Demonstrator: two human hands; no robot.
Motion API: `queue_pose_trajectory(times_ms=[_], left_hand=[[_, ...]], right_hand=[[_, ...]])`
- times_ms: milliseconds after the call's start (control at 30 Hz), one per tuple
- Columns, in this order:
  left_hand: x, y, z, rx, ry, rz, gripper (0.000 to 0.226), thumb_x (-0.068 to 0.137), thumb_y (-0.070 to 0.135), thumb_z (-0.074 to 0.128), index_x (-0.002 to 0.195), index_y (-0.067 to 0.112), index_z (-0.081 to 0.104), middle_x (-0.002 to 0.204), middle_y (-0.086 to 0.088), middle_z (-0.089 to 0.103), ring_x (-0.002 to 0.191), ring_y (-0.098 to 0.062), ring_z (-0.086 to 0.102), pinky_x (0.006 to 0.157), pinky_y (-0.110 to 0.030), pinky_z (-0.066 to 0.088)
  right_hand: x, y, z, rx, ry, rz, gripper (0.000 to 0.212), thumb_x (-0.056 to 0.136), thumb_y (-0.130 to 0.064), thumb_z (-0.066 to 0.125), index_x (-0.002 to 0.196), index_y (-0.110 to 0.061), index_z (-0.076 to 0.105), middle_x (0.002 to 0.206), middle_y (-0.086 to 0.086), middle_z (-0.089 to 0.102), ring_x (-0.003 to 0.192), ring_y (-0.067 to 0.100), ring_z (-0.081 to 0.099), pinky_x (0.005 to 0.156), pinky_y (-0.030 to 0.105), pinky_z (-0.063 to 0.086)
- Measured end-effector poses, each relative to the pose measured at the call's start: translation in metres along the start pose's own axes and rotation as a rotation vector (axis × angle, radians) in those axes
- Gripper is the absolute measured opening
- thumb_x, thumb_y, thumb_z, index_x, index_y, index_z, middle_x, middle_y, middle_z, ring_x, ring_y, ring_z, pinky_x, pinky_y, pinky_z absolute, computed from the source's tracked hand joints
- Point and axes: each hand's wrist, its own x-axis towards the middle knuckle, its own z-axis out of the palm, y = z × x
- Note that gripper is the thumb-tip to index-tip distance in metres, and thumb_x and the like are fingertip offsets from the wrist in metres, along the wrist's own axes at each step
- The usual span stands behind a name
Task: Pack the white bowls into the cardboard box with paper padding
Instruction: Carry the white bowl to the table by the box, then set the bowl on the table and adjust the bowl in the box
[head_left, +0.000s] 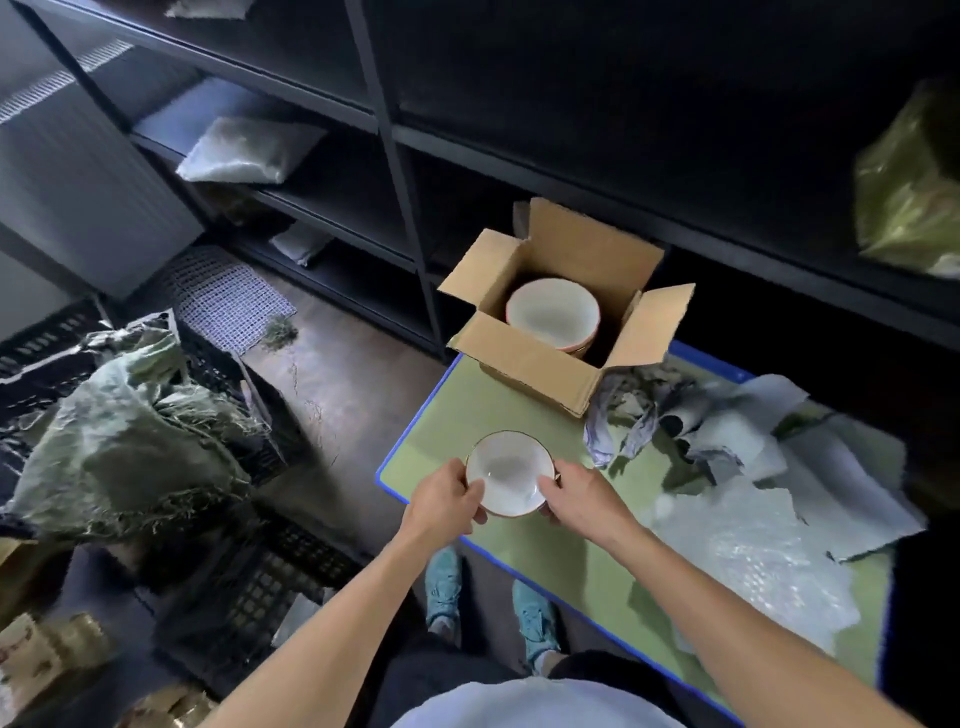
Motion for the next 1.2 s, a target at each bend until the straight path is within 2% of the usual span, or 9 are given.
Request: queue_pose_trajectory(times_ms=[100,267,500,700,833,933,1000,1133,1200], left_hand=[[0.015,-0.006,-0.014,0.011,-0.071,0.046,0.008,0.092,0.029,0.049,0.087,0.024,0.047,0.066,0.011,0.073,0.047,-0.006,0.061,0.052,-0.023,0.046],[0.035,-0.012,-0.037,0.094,-0.154,0.132,0.011,0.095,0.03,0.049,0.09,0.02,0.046,0.069,0.005,0.074,0.046,-0.01,0.059,0.059,-0.029,0.052],[0.047,-0.016,-0.048,0.147,-0.245,0.172,0.013,0.094,0.026,0.049,0.099,0.014,0.047,0.074,0.0,0.075,0.05,-0.016,0.059,0.065,-0.039,0.057],[0.053,-0.019,-0.05,0.203,-0.268,0.179,0.02,0.094,0.036,0.052,0.103,0.019,0.047,0.073,0.003,0.074,0.048,-0.012,0.059,0.061,-0.032,0.054],[0.054,-0.017,-0.055,0.283,-0.205,0.197,0.028,0.091,0.047,0.051,0.108,0.025,0.049,0.077,0.003,0.073,0.065,-0.017,0.065,0.06,-0.031,0.049],[0.057,-0.012,-0.059,0.323,-0.131,0.241,0.03,0.094,0.049,0.049,0.112,0.025,0.05,0.079,0.006,0.07,0.073,-0.016,0.061,0.057,-0.029,0.043],[0.058,-0.008,-0.062,0.35,-0.085,0.298,0.03,0.096,0.047,0.047,0.114,0.023,0.051,0.081,0.008,0.069,0.074,-0.017,0.059,0.062,-0.031,0.043],[0.059,0.005,-0.068,0.411,0.028,0.478,0.032,0.098,0.04,0.05,0.122,0.02,0.053,0.108,0.005,0.065,0.1,-0.016,0.057,0.076,-0.03,0.047],[0.055,0.016,-0.07,0.456,0.088,0.574,0.032,0.098,0.038,0.051,0.125,0.021,0.055,0.112,0.004,0.063,0.107,-0.016,0.054,0.077,-0.029,0.047]], right_hand=[[-0.001,-0.009,0.011,0.031,0.047,0.072,0.028,0.096,-0.034,0.043,0.102,-0.013,0.06,0.092,0.006,0.071,0.086,0.027,0.067,0.08,0.038,0.056],[-0.005,-0.022,0.034,0.091,0.119,0.182,0.029,0.099,-0.04,0.043,0.097,-0.014,0.054,0.091,0.005,0.065,0.085,0.025,0.063,0.07,0.036,0.048],[-0.012,-0.032,0.059,0.189,0.178,0.288,0.027,0.099,-0.037,0.043,0.103,-0.012,0.052,0.096,0.009,0.064,0.09,0.029,0.062,0.075,0.039,0.049],[-0.014,-0.029,0.065,0.234,0.205,0.303,0.031,0.101,-0.041,0.042,0.106,-0.013,0.052,0.093,0.007,0.064,0.089,0.028,0.062,0.079,0.04,0.05],[-0.014,-0.026,0.065,0.234,0.238,0.295,0.034,0.102,-0.043,0.04,0.112,-0.014,0.054,0.094,0.004,0.066,0.09,0.028,0.062,0.08,0.04,0.051],[-0.013,-0.025,0.06,0.201,0.262,0.279,0.039,0.102,-0.043,0.04,0.13,-0.017,0.051,0.107,0.004,0.068,0.096,0.026,0.061,0.077,0.036,0.048],[-0.014,-0.024,0.056,0.131,0.287,0.24,0.041,0.102,-0.042,0.041,0.136,-0.019,0.049,0.117,0.003,0.066,0.105,0.025,0.06,0.081,0.035,0.047],[-0.016,-0.023,0.044,-0.025,0.363,0.12,0.042,0.103,-0.037,0.043,0.142,-0.021,0.046,0.135,-0.001,0.058,0.121,0.02,0.057,0.093,0.035,0.047],[-0.02,-0.022,0.035,-0.107,0.389,0.052,0.042,0.103,-0.036,0.043,0.143,-0.021,0.045,0.138,-0.002,0.055,0.126,0.018,0.053,0.097,0.034,0.046]])
